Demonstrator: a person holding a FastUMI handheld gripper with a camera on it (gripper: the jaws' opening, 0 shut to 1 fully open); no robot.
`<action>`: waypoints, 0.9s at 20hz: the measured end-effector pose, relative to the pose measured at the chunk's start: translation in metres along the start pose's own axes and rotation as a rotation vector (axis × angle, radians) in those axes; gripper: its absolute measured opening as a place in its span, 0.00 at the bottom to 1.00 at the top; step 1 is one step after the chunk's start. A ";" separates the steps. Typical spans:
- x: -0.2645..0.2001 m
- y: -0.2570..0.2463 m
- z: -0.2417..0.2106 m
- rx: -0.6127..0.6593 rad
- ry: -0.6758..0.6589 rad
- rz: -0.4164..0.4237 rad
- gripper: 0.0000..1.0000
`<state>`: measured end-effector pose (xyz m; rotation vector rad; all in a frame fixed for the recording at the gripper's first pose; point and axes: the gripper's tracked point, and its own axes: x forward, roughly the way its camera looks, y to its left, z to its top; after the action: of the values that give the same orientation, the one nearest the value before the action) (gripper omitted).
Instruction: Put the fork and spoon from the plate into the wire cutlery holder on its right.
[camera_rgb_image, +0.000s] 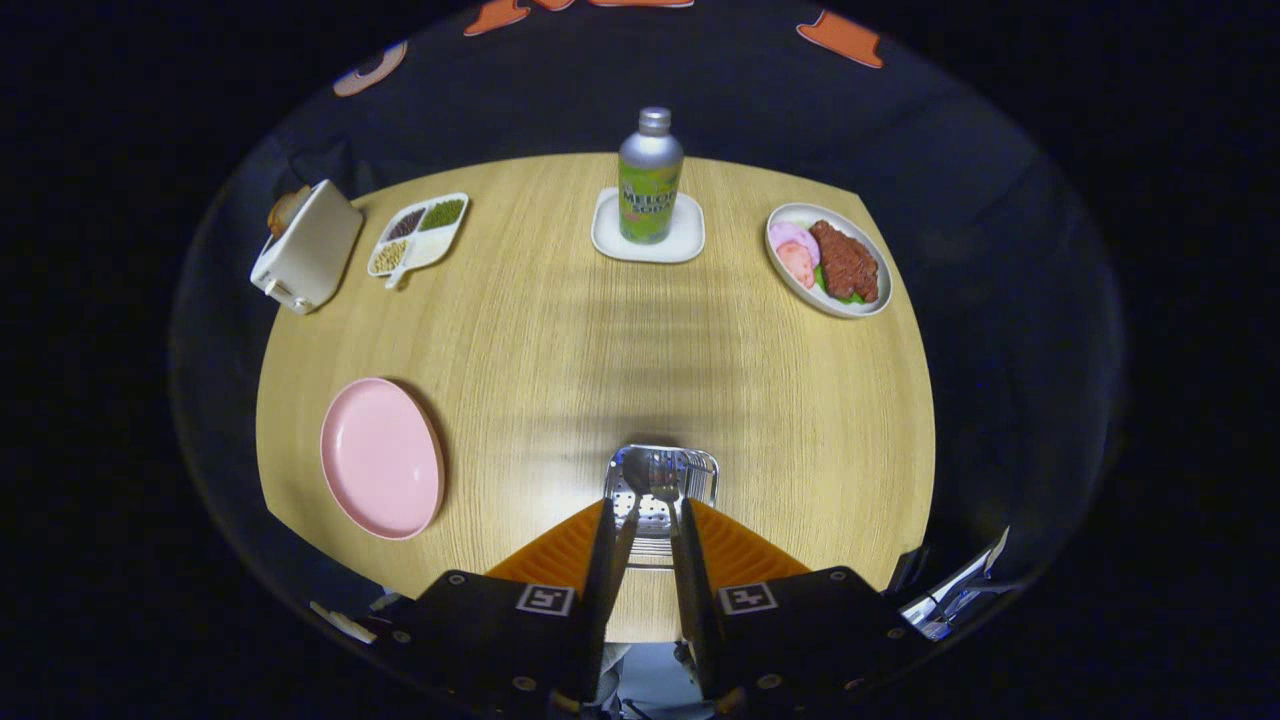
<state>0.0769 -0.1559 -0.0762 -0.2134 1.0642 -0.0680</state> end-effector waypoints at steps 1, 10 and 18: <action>-0.011 0.000 0.010 0.002 -0.056 -0.002 0.53; -0.143 0.009 0.085 0.147 -0.690 0.032 0.99; -0.194 0.020 0.073 0.169 -0.913 0.022 0.99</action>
<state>0.0453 -0.0949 0.1209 -0.0598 0.1488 -0.0328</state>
